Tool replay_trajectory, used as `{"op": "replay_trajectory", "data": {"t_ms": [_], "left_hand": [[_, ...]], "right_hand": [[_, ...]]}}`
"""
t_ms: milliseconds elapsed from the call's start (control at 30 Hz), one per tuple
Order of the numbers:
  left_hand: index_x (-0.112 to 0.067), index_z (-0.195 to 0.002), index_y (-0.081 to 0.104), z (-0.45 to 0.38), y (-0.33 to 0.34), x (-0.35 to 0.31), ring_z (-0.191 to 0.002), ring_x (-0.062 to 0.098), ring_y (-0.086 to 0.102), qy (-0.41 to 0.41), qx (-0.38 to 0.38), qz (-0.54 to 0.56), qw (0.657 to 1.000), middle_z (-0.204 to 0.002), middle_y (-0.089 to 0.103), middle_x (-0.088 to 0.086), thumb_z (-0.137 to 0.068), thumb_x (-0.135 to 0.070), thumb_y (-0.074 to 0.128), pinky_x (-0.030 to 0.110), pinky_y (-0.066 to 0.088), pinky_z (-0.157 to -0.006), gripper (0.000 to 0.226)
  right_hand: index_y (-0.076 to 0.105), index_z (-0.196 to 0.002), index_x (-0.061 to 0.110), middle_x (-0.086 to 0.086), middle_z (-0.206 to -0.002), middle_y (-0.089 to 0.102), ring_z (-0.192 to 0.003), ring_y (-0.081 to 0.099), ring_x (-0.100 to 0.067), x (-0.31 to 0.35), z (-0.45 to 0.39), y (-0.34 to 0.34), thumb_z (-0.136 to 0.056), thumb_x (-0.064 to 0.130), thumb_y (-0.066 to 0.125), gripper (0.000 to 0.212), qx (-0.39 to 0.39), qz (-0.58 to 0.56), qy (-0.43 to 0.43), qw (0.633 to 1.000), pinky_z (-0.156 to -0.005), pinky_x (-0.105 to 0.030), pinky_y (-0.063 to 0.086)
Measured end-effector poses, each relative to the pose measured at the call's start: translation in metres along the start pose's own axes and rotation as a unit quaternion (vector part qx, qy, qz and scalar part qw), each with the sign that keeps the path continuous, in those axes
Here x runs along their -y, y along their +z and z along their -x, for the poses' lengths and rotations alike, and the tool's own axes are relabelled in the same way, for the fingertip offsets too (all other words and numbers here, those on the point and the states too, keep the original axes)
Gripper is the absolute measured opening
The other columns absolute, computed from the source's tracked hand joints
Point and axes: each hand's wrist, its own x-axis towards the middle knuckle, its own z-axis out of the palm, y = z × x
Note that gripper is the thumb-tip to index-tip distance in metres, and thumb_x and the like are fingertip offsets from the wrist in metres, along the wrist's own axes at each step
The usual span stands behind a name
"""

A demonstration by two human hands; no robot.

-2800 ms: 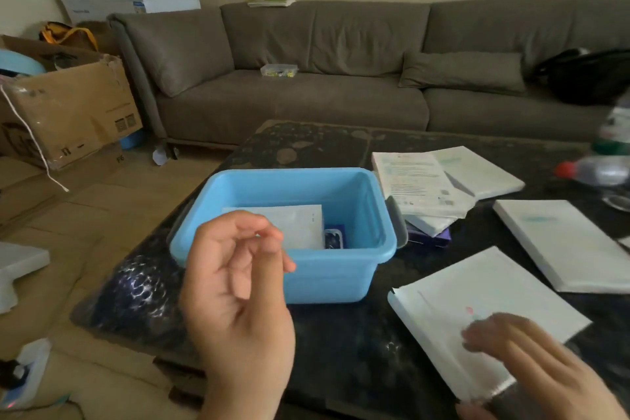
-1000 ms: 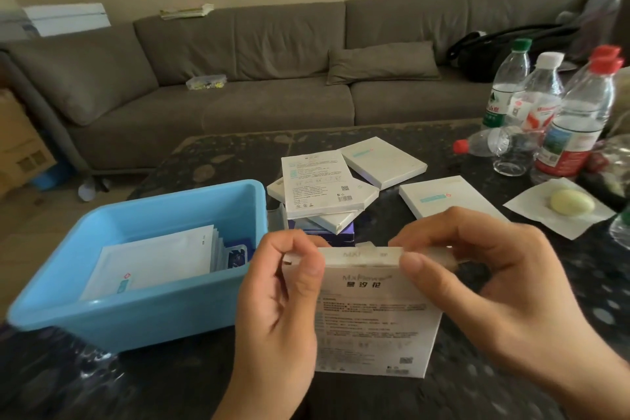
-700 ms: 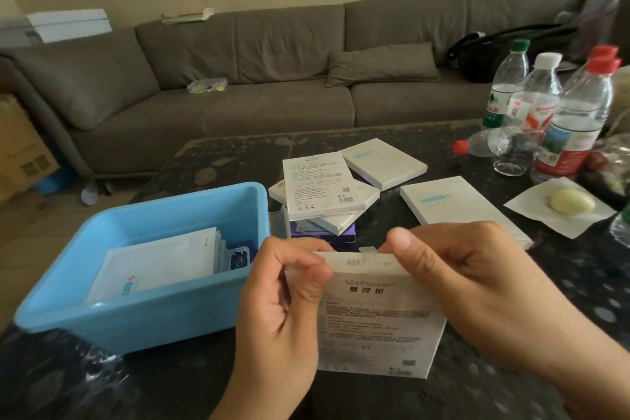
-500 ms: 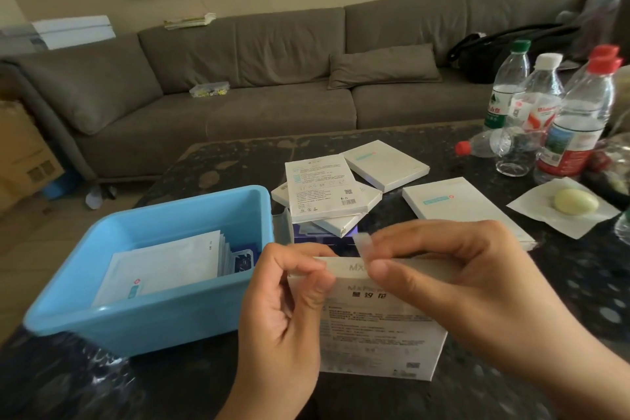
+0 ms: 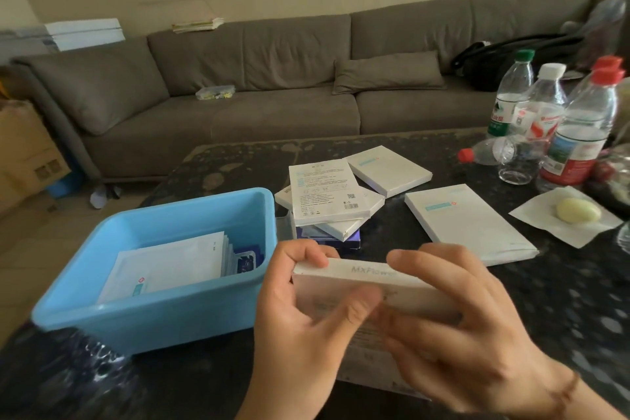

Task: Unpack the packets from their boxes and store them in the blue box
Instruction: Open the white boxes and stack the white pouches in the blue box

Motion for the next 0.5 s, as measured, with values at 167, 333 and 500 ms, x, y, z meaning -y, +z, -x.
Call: {"op": "replay_trajectory", "data": {"t_ms": [167,333,500], "left_hand": [[-0.050,-0.100,0.050,0.004,-0.001,0.018,-0.096,0.020,0.067,0.055,-0.003,-0.098,0.994,-0.105,0.063,-0.015,-0.052,-0.046,0.087,0.036,0.060,-0.072,0.060],[-0.062,-0.139,0.017,0.006,-0.002,0.036,-0.130,0.009,0.050,0.087,0.006,-0.208,0.974,-0.142,0.044,-0.020,-0.067,-0.041,0.086,0.036,0.052,-0.100,0.102],[-0.039,-0.147,0.024,0.005,0.002,0.043,-0.148,0.006,0.018,0.160,-0.003,-0.356,0.921,-0.163,0.009,-0.013,-0.076,-0.045,0.064,0.022,0.032,-0.108,0.081]], "right_hand": [[0.077,-0.071,0.021,0.000,-0.142,0.038,-0.113,0.044,-0.032,0.001,0.005,0.002,-0.087,0.033,0.059,0.027,0.029,0.007,0.009,1.000,-0.091,-0.039,0.044],[0.074,-0.090,0.023,-0.006,-0.150,0.028,-0.141,0.025,-0.038,-0.008,0.020,0.008,-0.074,0.029,0.072,0.018,0.033,-0.041,0.090,0.995,-0.114,-0.046,0.027],[0.065,-0.103,0.027,0.004,-0.153,0.030,-0.146,0.022,-0.022,-0.028,0.034,0.011,-0.083,0.039,0.064,0.023,0.071,-0.065,0.247,0.964,-0.111,-0.035,0.031]]}}
